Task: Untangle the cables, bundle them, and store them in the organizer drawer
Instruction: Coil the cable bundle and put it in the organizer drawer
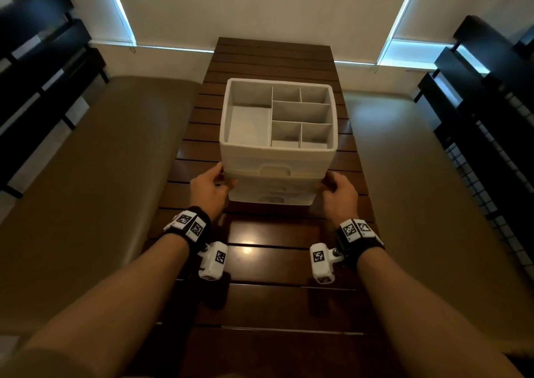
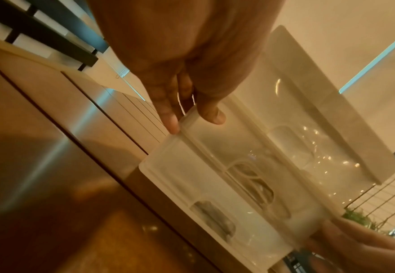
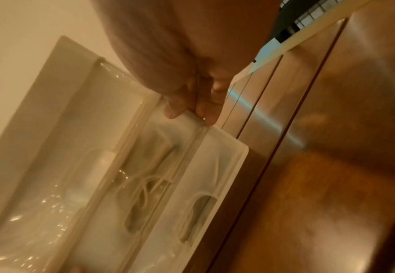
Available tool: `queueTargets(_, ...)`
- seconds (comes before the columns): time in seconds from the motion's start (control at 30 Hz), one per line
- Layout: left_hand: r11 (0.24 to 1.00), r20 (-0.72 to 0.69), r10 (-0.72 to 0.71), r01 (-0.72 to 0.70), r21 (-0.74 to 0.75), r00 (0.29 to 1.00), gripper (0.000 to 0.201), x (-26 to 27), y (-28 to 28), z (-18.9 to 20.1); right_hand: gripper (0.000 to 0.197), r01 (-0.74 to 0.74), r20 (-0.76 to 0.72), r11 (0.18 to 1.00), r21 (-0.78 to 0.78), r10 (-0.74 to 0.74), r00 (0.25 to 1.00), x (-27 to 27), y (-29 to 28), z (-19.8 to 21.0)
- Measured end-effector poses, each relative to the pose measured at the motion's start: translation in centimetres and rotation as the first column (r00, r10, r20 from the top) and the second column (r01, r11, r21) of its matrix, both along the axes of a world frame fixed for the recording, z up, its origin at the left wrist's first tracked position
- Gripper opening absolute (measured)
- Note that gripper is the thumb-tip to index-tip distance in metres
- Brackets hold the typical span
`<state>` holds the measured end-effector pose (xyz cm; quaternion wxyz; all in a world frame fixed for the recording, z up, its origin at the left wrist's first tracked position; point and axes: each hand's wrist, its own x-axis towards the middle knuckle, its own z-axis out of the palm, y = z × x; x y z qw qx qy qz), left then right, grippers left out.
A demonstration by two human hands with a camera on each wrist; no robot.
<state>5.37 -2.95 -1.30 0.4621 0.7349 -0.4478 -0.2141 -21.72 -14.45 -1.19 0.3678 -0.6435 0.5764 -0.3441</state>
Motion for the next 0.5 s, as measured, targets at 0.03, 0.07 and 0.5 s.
queueTargets(0.03,1.000,0.026,0.008,-0.008,0.011,1.000,0.042,0.2,-0.2,0.1,0.040,-0.022,-0.012,1.000,0.010,0.022,1.000,-0.2,-0.4,0.0)
queueTargets(0.07,1.000,0.051,0.012,-0.013,0.017,0.999,0.041,0.4,-0.3,0.2,0.038,-0.045,-0.027,0.999,0.017,0.045,0.999,-0.4,-0.5,0.1)
queueTargets(0.5,0.996,-0.291,-0.074,0.085,0.024,0.954,0.066,-0.4,1.6,-0.7,0.059,-0.137,0.199,0.985,0.106,0.114,0.973,-0.9,2.6,-0.1)
